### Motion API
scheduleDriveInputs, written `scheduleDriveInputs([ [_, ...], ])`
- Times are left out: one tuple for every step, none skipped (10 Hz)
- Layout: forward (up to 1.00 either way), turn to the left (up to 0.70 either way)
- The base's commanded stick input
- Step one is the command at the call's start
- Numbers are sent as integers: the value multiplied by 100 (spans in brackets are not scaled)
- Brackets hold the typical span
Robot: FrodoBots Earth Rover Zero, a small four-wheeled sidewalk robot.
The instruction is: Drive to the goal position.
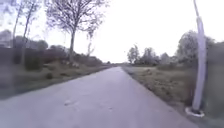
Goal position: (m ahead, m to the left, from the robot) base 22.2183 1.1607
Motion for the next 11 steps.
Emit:
scheduleDriveInputs([
  [100, 0],
  [100, 0],
  [100, 0],
  [100, 0],
  [100, 0],
  [100, -5],
  [100, -16],
  [100, -31],
  [100, -10],
  [100, 0],
  [100, 0],
])
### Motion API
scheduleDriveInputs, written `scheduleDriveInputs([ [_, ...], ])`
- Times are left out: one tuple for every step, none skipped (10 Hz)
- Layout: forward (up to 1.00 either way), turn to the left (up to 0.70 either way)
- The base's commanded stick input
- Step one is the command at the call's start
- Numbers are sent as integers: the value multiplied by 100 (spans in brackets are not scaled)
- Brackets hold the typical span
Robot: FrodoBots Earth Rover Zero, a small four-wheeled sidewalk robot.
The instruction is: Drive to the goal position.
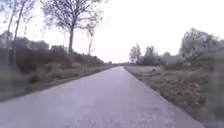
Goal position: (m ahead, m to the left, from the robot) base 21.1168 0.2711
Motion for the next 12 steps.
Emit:
scheduleDriveInputs([
  [100, 0],
  [100, 0],
  [100, 0],
  [100, 0],
  [100, -2],
  [100, -22],
  [100, -34],
  [100, 0],
  [100, 0],
  [100, 0],
  [100, 0],
  [100, 0],
])
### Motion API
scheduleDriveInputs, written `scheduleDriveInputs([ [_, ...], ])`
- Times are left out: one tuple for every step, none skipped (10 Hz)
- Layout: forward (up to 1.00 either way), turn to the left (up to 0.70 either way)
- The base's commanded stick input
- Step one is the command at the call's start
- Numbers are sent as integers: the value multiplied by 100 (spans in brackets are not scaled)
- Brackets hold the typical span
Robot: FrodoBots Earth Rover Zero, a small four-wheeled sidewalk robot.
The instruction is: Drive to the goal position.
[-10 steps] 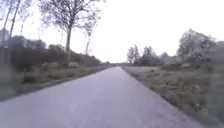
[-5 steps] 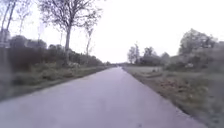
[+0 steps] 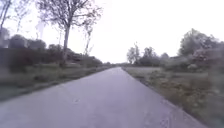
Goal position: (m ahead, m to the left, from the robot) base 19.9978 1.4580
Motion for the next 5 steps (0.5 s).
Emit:
scheduleDriveInputs([
  [100, 0],
  [100, 0],
  [100, 0],
  [100, 0],
  [100, 0],
])
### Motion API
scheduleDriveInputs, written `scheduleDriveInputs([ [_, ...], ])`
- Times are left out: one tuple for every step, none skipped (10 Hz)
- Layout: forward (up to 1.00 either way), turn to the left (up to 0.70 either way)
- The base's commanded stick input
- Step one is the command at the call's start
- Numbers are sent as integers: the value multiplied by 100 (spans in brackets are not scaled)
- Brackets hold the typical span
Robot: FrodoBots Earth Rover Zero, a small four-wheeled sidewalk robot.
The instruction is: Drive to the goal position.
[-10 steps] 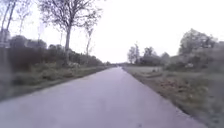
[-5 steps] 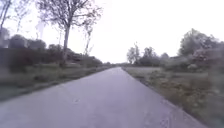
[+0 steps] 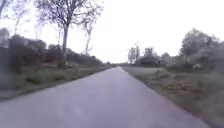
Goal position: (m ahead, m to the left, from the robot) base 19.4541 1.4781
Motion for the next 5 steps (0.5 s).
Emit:
scheduleDriveInputs([
  [100, -4],
  [100, -40],
  [100, -40],
  [100, -24],
  [100, -8],
])
